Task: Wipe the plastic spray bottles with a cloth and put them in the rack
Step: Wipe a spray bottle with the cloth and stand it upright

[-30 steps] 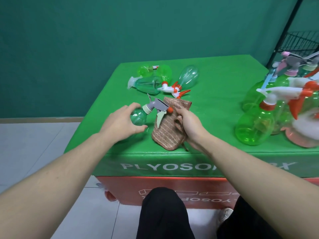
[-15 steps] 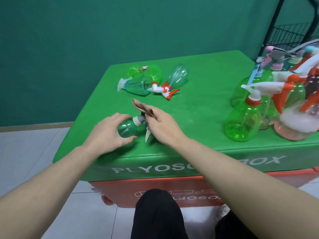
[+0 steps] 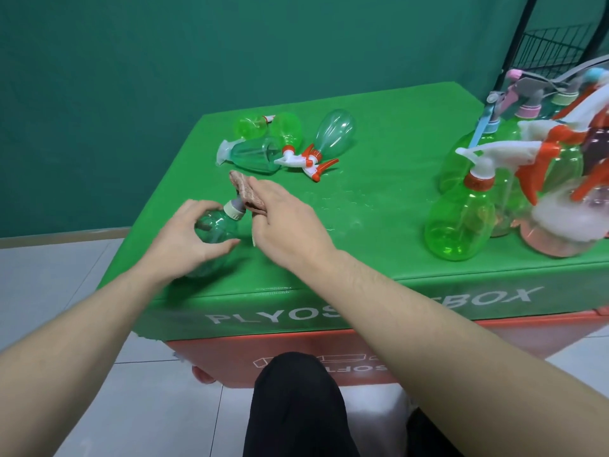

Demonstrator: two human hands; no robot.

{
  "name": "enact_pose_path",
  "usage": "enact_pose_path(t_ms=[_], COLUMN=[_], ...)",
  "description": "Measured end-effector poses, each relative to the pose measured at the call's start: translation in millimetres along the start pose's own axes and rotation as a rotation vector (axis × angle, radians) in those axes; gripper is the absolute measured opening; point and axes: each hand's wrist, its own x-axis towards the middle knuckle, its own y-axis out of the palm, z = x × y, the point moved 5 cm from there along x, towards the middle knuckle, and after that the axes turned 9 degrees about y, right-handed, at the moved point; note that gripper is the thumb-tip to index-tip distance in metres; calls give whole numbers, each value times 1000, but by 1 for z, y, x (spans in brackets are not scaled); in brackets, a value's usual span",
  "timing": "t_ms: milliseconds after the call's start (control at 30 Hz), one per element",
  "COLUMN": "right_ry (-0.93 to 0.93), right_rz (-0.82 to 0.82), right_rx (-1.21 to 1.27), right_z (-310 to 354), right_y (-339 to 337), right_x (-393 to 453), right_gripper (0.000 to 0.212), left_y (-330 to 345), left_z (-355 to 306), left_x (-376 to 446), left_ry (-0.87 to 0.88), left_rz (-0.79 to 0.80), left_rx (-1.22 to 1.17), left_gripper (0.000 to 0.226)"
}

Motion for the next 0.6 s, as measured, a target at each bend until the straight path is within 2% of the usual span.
enact_pose_path(t_ms=[267,367,500,600], right_ry=[66,74,31,-37], right_rz=[77,107,153,176], right_rx=[87,95,-65,-287], right_z=[-17,-22,-27,-33], right_y=[-4,-2,2,6], right_x=[-16,-22,-28,-27], right_gripper=[60,59,65,68], left_y=[-6,-5,-5,-4], left_z=[-7,-10,-13,-13], left_x=[-7,-15,-22,-23], left_ry=[-40,-38,-6,-9], left_rz=[14,40,79,162], left_rx=[54,144,295,345], left_gripper=[57,57,62,81])
